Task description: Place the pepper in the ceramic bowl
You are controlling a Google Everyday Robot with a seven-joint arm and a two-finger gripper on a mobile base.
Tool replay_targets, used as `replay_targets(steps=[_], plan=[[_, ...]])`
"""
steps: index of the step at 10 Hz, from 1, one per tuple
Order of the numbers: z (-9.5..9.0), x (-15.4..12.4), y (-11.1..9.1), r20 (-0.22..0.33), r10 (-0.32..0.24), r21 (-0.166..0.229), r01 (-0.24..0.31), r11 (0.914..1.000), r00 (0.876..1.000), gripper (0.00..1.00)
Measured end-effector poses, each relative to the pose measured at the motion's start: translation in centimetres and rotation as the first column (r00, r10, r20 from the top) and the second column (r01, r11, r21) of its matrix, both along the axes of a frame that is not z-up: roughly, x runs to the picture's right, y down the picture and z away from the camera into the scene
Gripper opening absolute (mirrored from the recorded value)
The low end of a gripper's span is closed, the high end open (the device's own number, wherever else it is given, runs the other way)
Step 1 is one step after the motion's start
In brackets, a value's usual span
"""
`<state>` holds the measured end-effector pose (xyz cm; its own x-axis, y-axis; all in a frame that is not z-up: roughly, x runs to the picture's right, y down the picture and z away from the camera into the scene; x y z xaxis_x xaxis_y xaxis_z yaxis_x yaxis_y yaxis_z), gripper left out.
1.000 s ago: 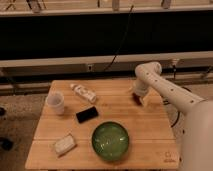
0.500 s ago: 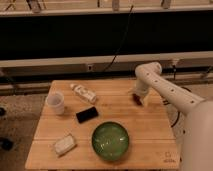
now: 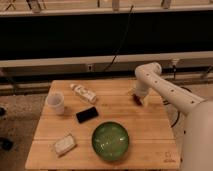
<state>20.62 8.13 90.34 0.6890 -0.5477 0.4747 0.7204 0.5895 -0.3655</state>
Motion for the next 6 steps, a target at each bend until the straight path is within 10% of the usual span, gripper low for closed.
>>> replay_targets(steps=[6], plan=[[3.0,1.5,-2.1,0.125,-0.155,-0.029,0.160,0.9868,0.980,0.80]])
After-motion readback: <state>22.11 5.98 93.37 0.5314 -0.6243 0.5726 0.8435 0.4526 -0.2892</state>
